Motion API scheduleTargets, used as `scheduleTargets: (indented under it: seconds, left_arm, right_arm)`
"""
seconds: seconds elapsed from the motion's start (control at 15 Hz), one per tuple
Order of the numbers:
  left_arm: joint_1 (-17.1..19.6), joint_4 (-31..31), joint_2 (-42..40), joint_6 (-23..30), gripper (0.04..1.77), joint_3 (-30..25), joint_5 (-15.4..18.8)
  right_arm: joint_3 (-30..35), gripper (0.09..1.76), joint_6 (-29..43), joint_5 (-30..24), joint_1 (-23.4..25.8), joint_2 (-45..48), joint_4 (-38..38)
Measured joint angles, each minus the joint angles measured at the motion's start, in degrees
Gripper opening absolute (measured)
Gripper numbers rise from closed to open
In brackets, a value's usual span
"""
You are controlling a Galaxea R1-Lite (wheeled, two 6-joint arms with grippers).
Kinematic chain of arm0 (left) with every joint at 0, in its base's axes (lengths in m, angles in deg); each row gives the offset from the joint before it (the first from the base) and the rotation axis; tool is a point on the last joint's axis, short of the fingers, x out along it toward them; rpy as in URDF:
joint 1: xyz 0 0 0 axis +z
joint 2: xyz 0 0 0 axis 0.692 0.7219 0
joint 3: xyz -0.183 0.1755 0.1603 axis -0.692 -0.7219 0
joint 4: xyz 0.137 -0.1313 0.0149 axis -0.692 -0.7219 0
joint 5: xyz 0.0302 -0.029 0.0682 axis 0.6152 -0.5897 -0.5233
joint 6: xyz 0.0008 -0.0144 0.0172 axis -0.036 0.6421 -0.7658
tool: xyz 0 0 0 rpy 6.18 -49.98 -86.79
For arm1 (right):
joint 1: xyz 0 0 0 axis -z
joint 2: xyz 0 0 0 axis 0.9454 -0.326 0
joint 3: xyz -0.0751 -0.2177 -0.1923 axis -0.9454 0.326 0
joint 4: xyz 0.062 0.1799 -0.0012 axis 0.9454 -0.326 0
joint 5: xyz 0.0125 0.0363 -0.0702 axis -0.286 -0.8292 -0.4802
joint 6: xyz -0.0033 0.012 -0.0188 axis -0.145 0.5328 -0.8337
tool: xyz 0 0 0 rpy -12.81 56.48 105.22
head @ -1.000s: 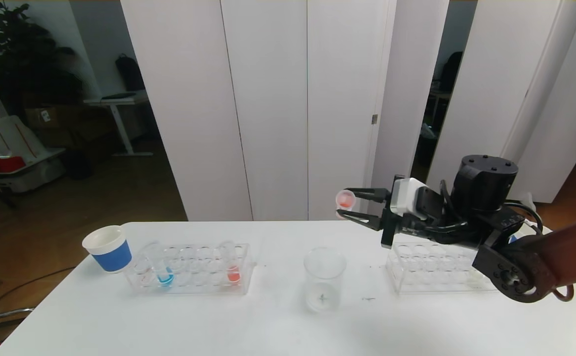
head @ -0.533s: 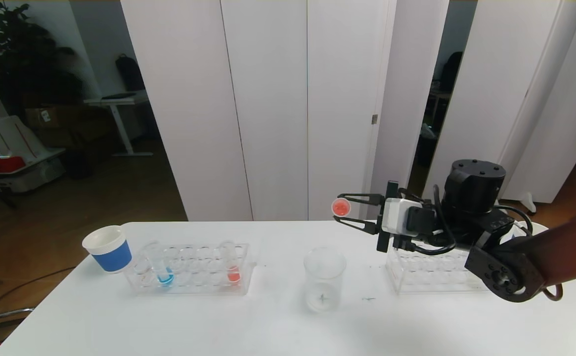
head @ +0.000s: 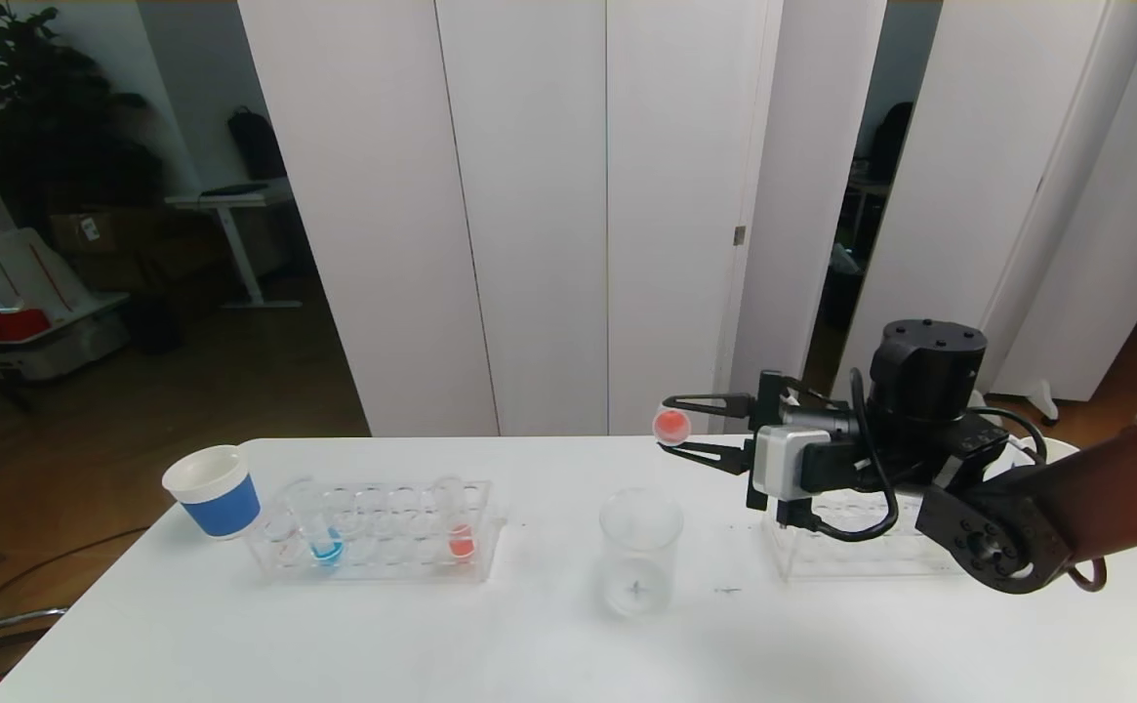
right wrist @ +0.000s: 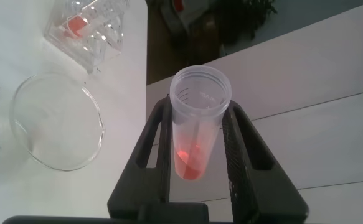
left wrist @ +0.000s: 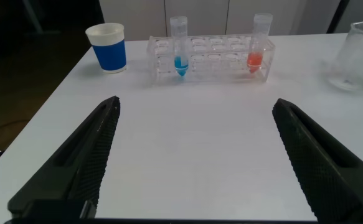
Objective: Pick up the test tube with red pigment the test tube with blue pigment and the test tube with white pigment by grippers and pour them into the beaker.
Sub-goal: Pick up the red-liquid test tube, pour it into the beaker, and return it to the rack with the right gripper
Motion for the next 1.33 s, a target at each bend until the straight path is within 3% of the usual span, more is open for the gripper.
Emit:
scheduleTargets:
  seconds: [1.33]
  left_arm:
    - [-0.1,0.02,0.0,0.0,1.75,0.0,0.0]
  right_arm:
    - [-4.58,0.59,-11.36,-1.24,-0.57,-4.41,-0.2]
